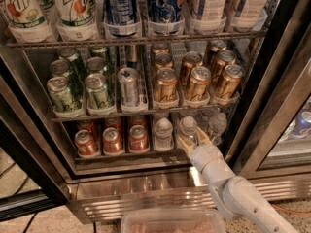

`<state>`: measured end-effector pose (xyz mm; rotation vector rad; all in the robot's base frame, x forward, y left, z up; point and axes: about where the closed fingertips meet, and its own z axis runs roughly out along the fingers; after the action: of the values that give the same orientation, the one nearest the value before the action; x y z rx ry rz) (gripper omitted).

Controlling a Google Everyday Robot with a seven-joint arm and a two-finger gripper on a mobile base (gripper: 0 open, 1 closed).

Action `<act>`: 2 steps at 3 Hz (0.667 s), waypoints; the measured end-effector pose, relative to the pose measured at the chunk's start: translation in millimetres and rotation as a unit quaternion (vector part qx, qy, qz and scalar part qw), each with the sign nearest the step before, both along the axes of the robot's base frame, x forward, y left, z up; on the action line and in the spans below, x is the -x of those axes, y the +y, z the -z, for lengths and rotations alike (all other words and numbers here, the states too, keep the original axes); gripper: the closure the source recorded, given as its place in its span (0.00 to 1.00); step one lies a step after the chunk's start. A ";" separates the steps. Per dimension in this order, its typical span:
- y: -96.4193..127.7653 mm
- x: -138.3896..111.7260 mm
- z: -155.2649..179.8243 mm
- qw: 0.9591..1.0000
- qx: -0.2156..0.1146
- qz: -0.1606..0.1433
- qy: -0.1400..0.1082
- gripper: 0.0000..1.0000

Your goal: Pick water bottle from bottom shelf of fridge

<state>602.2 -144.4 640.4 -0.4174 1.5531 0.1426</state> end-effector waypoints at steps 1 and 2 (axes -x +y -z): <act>36.4 19.0 10.7 0.998 0.003 -0.063 0.032 1.00; 36.4 19.0 10.7 0.998 0.003 -0.063 0.032 1.00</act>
Offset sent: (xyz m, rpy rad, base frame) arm -0.0180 0.0352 -0.0112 -0.0057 0.0600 0.1167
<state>583.2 -108.0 629.7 -0.5200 1.5903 0.2499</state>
